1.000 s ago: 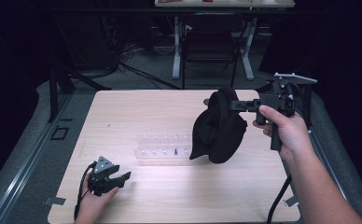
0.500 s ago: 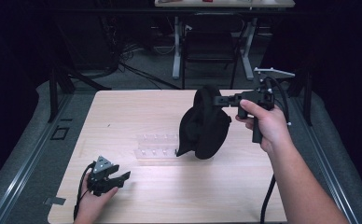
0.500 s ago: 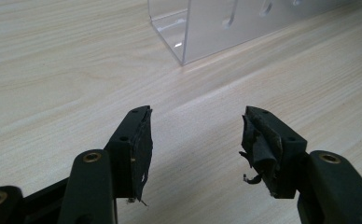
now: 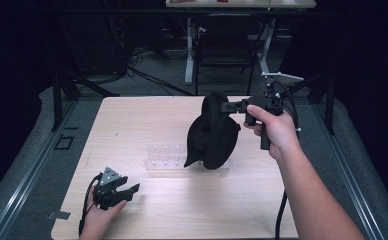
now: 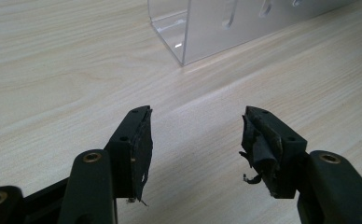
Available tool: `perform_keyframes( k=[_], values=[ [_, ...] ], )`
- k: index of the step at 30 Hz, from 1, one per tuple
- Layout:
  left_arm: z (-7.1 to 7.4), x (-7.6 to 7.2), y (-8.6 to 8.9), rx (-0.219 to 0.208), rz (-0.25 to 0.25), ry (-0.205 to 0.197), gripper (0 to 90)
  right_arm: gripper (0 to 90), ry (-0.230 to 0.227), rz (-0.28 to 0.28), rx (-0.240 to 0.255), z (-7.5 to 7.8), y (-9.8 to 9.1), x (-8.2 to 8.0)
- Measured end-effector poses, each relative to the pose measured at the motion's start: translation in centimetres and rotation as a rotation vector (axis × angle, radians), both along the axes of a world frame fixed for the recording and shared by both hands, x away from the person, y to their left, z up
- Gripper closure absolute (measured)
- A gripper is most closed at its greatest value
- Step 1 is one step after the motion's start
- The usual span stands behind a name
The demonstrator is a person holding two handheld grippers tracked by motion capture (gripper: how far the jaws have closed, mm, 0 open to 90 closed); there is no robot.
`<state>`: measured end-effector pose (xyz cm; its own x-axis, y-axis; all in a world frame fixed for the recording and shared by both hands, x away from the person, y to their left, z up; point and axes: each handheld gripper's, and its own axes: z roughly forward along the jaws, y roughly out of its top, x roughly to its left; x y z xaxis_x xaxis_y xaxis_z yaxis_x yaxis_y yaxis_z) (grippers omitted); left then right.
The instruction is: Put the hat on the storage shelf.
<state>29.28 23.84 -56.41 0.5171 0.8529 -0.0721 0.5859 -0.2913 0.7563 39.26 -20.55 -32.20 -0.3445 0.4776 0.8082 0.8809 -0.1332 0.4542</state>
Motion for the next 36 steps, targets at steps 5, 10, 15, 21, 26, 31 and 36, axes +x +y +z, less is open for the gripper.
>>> perform_keyframes(
  k=[5,10,15,21,26,31,36],
  values=[
    [0.0,0.0,0.0,0.001,0.001,0.002,43.2,88.1,0.002,-0.004,-0.011,-0.2,0.2,0.3],
    [0.1,0.0,-0.2,0.004,-0.005,-0.003,43.2,88.1,0.005,-0.012,-0.014,-0.4,0.4,0.7],
    [0.2,-0.2,-0.6,0.002,-0.016,-0.013,43.2,88.0,0.0,-0.008,-0.008,-0.5,0.9,1.1],
    [0.5,-0.5,-1.1,-0.002,-0.029,-0.037,43.2,88.0,-0.003,0.013,0.023,-0.8,2.1,1.3],
    [0.8,-0.6,-1.4,-0.008,-0.044,-0.05,43.3,88.0,-0.006,0.033,0.031,-1.0,2.8,1.2],
    [1.3,-0.8,-1.9,-0.045,-0.082,-0.055,46.9,87.9,-0.006,0.028,0.036,-1.2,2.8,1.3],
    [2.9,-0.9,-3.2,-0.067,-0.132,-0.085,49.1,87.8,0.002,0.019,0.063,-1.7,2.6,1.2]
  ],
)
